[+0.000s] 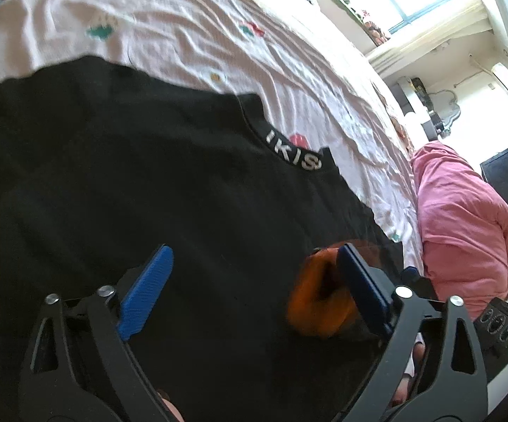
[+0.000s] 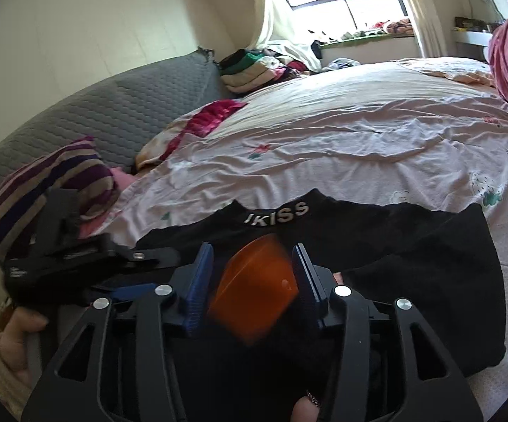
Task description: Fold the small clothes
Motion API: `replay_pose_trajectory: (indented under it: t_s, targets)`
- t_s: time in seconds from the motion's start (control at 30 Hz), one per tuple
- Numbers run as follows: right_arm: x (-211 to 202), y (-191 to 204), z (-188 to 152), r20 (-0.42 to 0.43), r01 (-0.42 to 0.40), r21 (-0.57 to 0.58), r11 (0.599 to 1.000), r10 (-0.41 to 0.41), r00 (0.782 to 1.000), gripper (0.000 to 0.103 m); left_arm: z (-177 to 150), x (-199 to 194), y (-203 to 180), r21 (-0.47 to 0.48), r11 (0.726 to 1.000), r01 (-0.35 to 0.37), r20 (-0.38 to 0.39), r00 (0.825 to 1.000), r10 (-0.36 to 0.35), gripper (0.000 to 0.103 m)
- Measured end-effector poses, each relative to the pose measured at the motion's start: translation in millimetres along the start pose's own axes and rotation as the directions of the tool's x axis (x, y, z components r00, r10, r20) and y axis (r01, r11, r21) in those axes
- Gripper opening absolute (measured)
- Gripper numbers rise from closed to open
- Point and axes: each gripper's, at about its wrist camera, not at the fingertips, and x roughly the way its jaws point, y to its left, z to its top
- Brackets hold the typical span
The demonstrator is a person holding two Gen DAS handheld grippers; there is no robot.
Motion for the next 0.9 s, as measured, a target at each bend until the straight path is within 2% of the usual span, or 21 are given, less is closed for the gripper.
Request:
replay_pose_trajectory:
  t_s: [0.07, 0.13, 0.27, 0.37, 0.43, 0.47, 0.5, 0.57, 0.6, 0.7, 0.77, 0.9]
  targets:
    - [-5, -2, -1, 0.001, -0.003, 0.009, 1.000, 0.003, 1.000, 0.052, -3, 5, -1, -0.007, 1.000, 0.009, -0.015, 1.000, -0.009, 0.081]
    - [-10, -11, -2, -0.001, 0.013, 0.039, 0.999, -0.013, 1.000, 0.052, -6, 11, -4, 0.003, 1.000, 0.016, -0.033, 0.999, -0.016, 0.071]
    - [-17, -34, -3, -0.002, 0.112, 0.085, 0.990, -0.112, 0.994, 0.052, -16, 25, -17, 0.039, 0.999, 0.027, -0.090, 0.996, -0.024, 0.058]
    - [-24, -45, -1, 0.011, 0.185, 0.085, 0.979, -0.186, 0.982, 0.052, -22, 38, -27, 0.060, 0.998, 0.027, -0.114, 0.993, -0.020, 0.057]
    - [-31, -54, 0, 0.024, 0.190, 0.115, 0.975, -0.194, 0.981, 0.052, -23, 45, -34, 0.080, 0.997, 0.010, -0.112, 0.994, -0.001, 0.057]
    - [-34, -58, 0, 0.029, 0.188, 0.132, 0.973, -0.194, 0.981, 0.052, -23, 50, -39, 0.096, 0.995, -0.012, -0.105, 0.994, 0.022, 0.052]
    - [-38, -63, 0, 0.036, 0.184, 0.154, 0.971, -0.192, 0.981, 0.052, -23, 52, -42, 0.111, 0.993, -0.038, -0.096, 0.994, 0.049, 0.031]
    - [-45, -73, 2, 0.047, 0.191, 0.186, 0.964, -0.202, 0.978, 0.052, -23, 57, -49, 0.140, 0.987, -0.084, -0.076, 0.993, 0.095, 0.017]
    - [-48, -76, 3, 0.052, 0.193, 0.197, 0.961, -0.207, 0.977, 0.052, -22, 56, -52, 0.143, 0.987, -0.078, -0.073, 0.993, 0.089, 0.010]
    - [-60, -93, 5, 0.067, 0.212, 0.248, 0.945, -0.235, 0.970, 0.052, -20, 49, -62, 0.184, 0.981, -0.060, -0.055, 0.996, 0.071, 0.007]
    - [-68, -108, 5, 0.073, 0.216, 0.307, 0.927, -0.250, 0.966, 0.052, -17, 33, -70, 0.224, 0.973, -0.050, -0.011, 0.998, 0.054, 0.007]
    - [-80, -122, 6, 0.085, 0.248, 0.347, 0.904, -0.294, 0.952, 0.053, -7, -1, -78, 0.252, 0.966, -0.058, 0.078, 0.996, 0.040, 0.007]
